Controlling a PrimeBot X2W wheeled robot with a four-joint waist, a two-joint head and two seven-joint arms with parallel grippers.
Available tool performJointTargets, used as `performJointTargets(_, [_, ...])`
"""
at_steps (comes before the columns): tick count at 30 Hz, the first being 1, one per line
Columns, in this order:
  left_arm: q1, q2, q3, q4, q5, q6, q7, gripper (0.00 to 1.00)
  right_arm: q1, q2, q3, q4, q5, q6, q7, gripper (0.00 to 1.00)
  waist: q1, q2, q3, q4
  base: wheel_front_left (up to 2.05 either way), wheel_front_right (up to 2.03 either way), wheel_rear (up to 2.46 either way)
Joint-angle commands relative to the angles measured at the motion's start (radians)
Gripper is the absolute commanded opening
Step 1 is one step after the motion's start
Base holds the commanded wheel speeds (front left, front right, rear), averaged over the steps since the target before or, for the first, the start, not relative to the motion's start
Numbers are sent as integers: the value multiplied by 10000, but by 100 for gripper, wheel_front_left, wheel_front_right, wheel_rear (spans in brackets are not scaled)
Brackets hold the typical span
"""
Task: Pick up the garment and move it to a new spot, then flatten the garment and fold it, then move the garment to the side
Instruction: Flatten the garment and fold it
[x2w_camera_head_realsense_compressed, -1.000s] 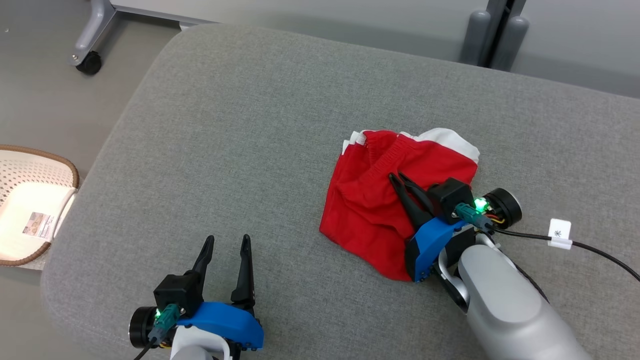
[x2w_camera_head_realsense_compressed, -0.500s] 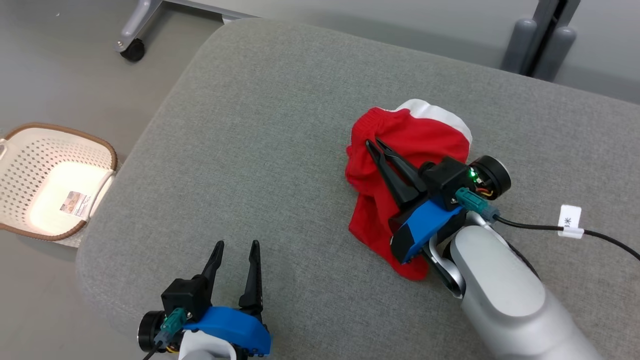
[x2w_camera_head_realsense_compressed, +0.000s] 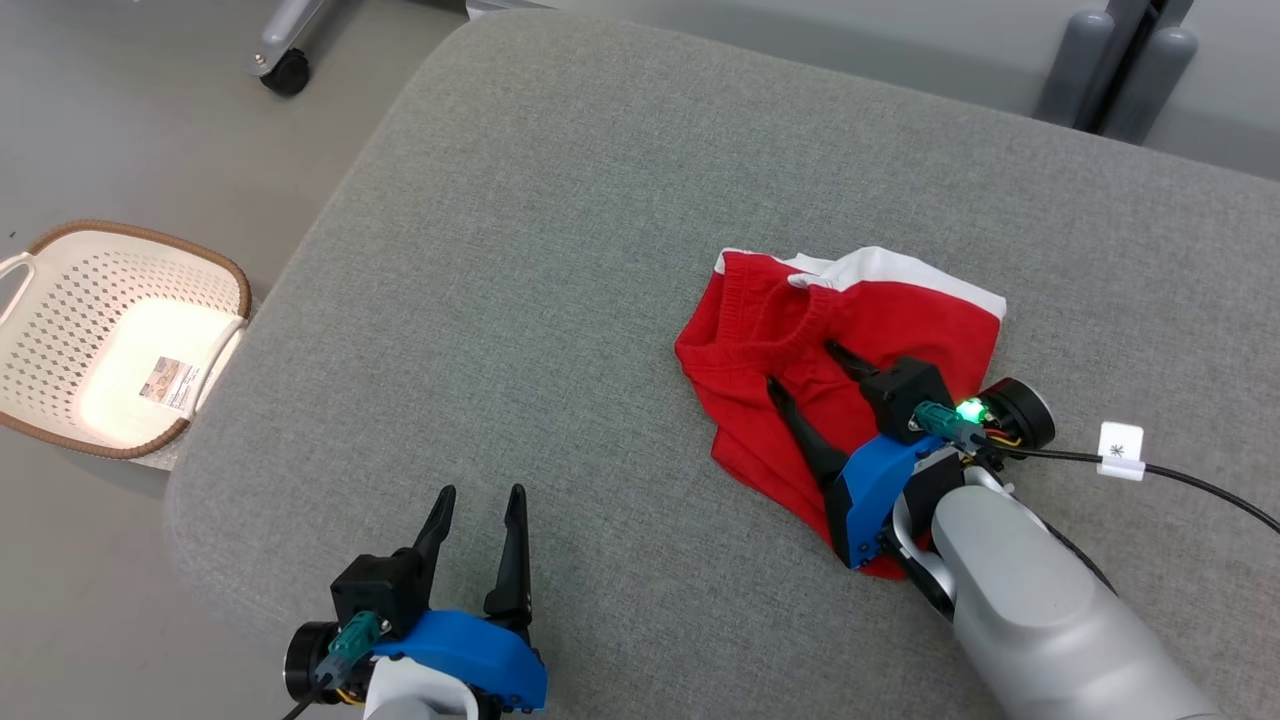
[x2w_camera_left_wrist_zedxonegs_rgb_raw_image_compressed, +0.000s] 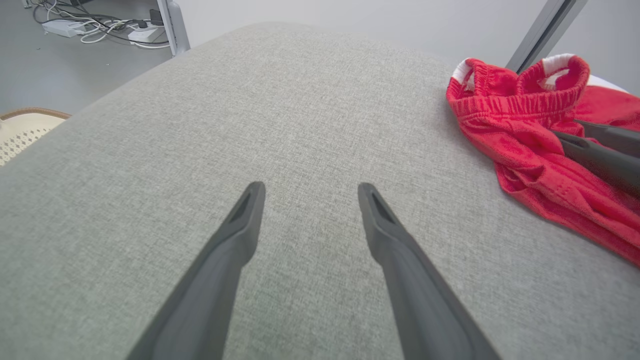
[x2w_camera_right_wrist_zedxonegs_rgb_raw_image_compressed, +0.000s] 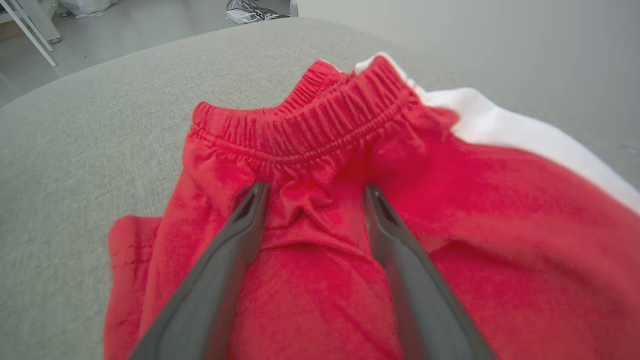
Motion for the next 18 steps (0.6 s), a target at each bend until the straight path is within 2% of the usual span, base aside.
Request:
performJointTargets(1, [-152,-3,-7,-49,-28,19,-23,100,-182,54,-14,179,33,-4,0,100,0,1,-2,0,0,0,0])
performJointTargets(5, [-212,-2,125,-213,25,105,-23,100,-382,144,-362,-91,-129,-4,-2,100,0,1,-79,-180,0,0,0])
performJointTargets(12, [-38,-3,810,-412,402,186,-23,100,615,281,-1299,-2046,-212,-4,0,100,0,1,-644,-1127,0,0,0])
performJointTargets(18, [-12,1,1499,-610,1139,252,-24,100,2131,370,-3387,-3643,-624,-4,0,100,0,1,-1278,-2265,0,0,0])
